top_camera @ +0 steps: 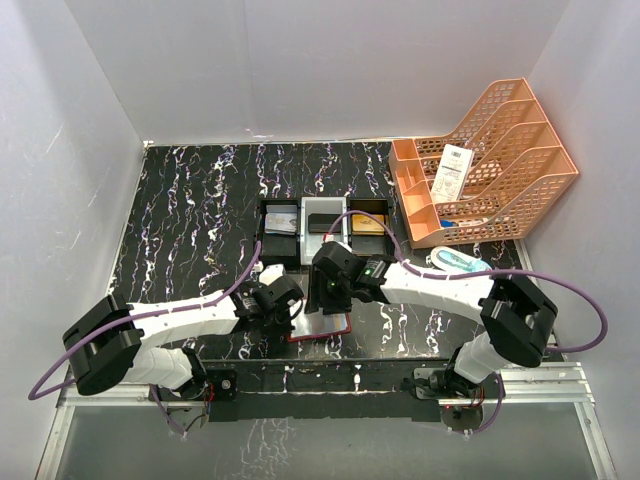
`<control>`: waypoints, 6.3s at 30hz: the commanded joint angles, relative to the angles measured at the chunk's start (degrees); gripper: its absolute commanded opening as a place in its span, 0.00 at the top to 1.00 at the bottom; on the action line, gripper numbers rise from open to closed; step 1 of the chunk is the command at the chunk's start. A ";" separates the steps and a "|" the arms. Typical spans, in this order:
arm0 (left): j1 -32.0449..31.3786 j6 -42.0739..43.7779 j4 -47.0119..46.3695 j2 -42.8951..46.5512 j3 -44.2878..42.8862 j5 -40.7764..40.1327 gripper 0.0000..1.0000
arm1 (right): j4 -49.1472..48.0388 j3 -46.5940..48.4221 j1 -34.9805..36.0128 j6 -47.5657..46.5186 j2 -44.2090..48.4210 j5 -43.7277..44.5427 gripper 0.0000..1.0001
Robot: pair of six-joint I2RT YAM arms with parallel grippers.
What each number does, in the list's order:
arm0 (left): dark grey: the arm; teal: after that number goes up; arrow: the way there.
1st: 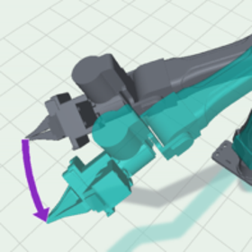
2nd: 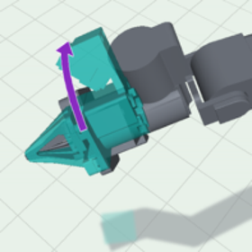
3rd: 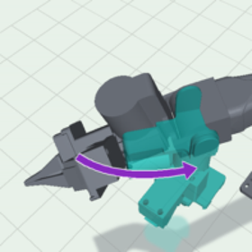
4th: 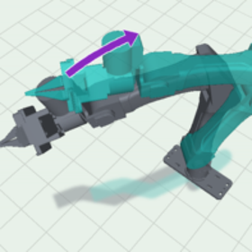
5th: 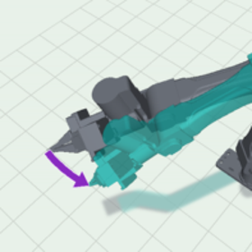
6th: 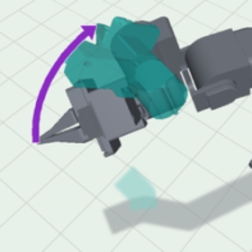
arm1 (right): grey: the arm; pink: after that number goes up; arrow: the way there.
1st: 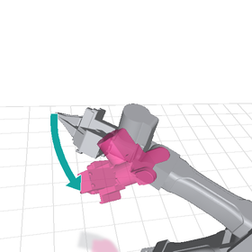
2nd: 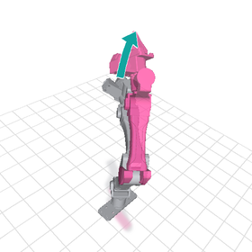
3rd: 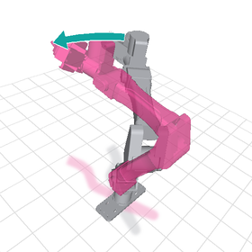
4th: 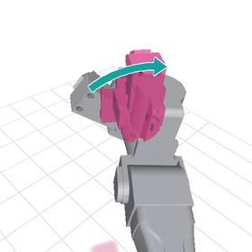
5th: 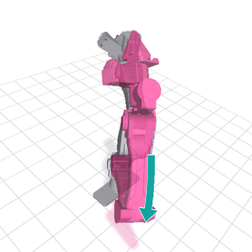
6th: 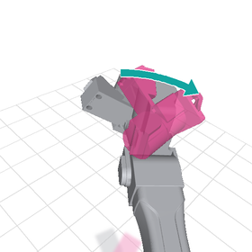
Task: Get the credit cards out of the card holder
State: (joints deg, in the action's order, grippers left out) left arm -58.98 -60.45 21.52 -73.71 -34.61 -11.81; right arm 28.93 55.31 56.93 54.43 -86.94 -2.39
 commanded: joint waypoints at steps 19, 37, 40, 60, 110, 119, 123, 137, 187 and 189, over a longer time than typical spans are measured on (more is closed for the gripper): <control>0.06 -4.11 2.83 7.21 1.89 -2.34 0.87 | -18.76 0.17 0.47 3.47 -5.57 -15.96 0.53; 0.03 -1.05 1.57 17.84 0.43 -0.20 0.57 | -12.20 -3.96 -2.24 2.91 0.12 -3.28 0.59; 0.04 -0.04 0.06 14.92 -1.61 0.87 0.57 | -12.34 -3.90 -2.35 2.73 -1.43 -4.17 0.61; 3.21 -0.48 -5.21 5.65 -1.16 4.69 0.63 | -13.53 -5.28 -2.63 0.95 -7.08 -4.76 0.73; 4.64 1.75 -3.78 -7.68 -0.06 7.09 0.96 | -34.12 -18.37 -6.69 7.03 2.28 -13.76 0.92; 4.61 2.56 -3.45 -8.07 -1.42 7.18 0.96 | -41.77 -22.68 -11.39 8.40 5.41 -21.50 1.00; 4.57 2.61 -3.62 -7.69 -0.84 7.24 0.96 | -32.72 -19.99 -11.60 5.37 3.81 -19.42 0.88; 4.63 2.53 -4.40 -7.50 -0.26 7.91 0.97 | -21.09 -12.59 -9.95 -0.92 -4.42 -15.95 0.78; 4.60 2.53 -4.12 -6.17 0.67 7.34 0.97 | -27.73 -20.32 -16.21 -2.12 0.78 -26.71 1.00; 4.59 2.57 -4.03 -6.05 0.57 7.36 0.97 | -27.32 -20.46 -16.70 -2.46 1.00 -26.65 1.00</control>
State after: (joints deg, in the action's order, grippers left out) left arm -54.11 -57.87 14.76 -78.65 -36.36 -4.93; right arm 0.14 34.70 41.06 54.37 -87.96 -28.47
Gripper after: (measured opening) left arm 0.029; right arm 0.009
